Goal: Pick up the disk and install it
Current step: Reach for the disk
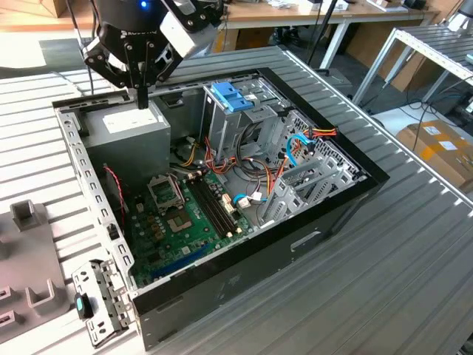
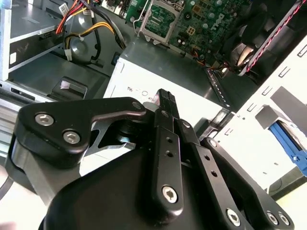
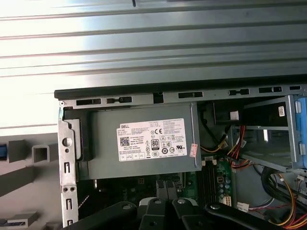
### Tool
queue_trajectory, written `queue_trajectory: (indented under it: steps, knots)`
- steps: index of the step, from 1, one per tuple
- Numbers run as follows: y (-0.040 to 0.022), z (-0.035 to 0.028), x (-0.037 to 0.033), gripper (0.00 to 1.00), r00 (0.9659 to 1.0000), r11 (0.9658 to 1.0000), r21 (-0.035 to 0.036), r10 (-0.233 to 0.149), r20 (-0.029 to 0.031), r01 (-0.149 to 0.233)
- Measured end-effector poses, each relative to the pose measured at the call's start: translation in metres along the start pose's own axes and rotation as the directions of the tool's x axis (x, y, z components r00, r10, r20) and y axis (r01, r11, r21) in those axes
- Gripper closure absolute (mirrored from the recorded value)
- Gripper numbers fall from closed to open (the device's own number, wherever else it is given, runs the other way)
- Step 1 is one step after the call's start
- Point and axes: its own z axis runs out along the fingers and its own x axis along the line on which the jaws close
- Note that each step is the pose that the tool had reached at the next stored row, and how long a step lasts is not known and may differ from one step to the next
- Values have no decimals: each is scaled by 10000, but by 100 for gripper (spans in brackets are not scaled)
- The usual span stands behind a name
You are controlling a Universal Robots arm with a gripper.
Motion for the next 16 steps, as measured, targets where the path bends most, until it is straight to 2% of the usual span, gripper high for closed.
queue_trajectory:
  steps: [9, 16]
  knots:
    - [-13, -5, 177, 89, 10000, 10000, 0, 1, 0, -1]
    - [-21, -8, 278, 89, 10000, 10000, 0, 0, 0, 0]
